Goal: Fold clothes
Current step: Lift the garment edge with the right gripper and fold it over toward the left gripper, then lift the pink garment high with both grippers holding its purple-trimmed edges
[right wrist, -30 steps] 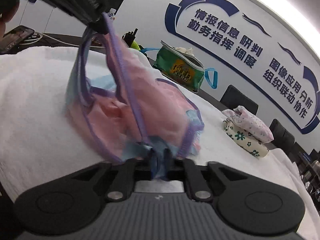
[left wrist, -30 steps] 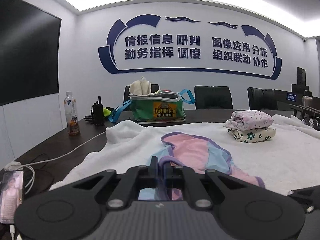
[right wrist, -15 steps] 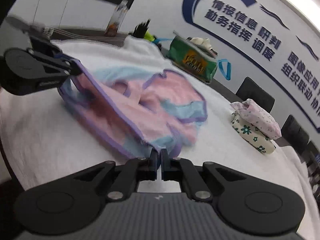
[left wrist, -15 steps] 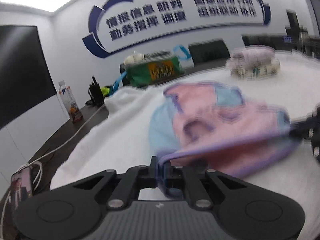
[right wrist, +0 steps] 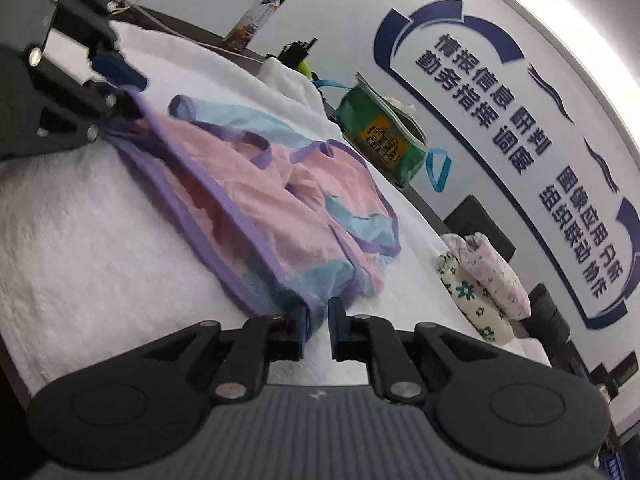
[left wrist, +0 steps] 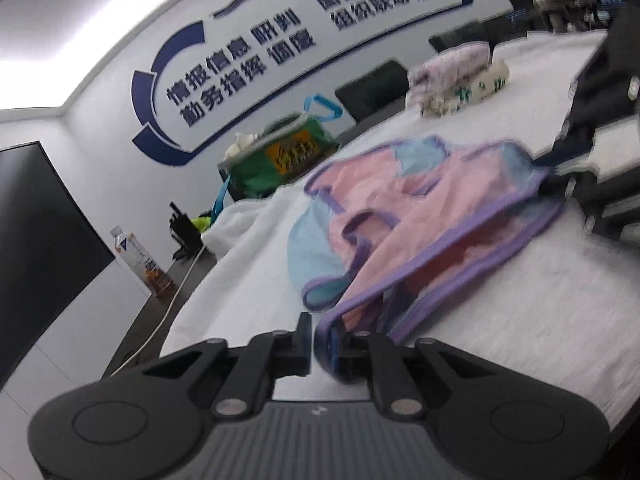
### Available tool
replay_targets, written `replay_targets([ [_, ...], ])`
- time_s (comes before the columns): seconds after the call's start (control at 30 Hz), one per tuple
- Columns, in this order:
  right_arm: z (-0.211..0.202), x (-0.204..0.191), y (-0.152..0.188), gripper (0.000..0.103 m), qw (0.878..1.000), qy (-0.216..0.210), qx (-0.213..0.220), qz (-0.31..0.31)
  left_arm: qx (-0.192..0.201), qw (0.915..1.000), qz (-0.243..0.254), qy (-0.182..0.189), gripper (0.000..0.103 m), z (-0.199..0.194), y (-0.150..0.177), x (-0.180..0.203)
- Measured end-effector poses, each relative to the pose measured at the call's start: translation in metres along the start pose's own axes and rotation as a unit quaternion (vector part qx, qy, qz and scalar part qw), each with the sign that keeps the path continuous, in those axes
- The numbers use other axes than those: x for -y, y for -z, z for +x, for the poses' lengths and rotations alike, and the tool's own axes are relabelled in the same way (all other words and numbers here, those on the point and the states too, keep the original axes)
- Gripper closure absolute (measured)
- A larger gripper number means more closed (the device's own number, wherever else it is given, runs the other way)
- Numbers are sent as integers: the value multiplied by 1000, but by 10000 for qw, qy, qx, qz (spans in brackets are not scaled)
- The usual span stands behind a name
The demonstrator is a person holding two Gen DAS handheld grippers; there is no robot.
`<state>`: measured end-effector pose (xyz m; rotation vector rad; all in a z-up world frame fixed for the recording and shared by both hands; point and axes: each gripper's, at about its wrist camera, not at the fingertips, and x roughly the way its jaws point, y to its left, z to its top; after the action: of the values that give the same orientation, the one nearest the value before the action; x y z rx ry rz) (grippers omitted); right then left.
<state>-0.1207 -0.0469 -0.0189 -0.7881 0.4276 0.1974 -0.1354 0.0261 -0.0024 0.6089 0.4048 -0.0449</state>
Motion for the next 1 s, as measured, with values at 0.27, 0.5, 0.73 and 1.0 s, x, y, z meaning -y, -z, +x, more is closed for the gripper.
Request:
replay_targets([
  [0.27, 11, -12, -3, 82, 9984, 404, 151, -354, 252, 9995, -196, -66, 98, -13, -8, -7],
  [0.5, 8, -8, -7, 102, 9985, 416, 314, -146, 139, 9989, -146, -424, 90, -14, 2, 7],
  [0.73, -18, 46, 1, 102, 9870, 421, 357, 1507, 106, 9961, -225, -846, 68, -15, 12, 25],
  [1.0, -41, 55, 10, 102, 9740, 632, 603, 2090, 50, 9970, -642, -423, 102, -26, -5, 13],
])
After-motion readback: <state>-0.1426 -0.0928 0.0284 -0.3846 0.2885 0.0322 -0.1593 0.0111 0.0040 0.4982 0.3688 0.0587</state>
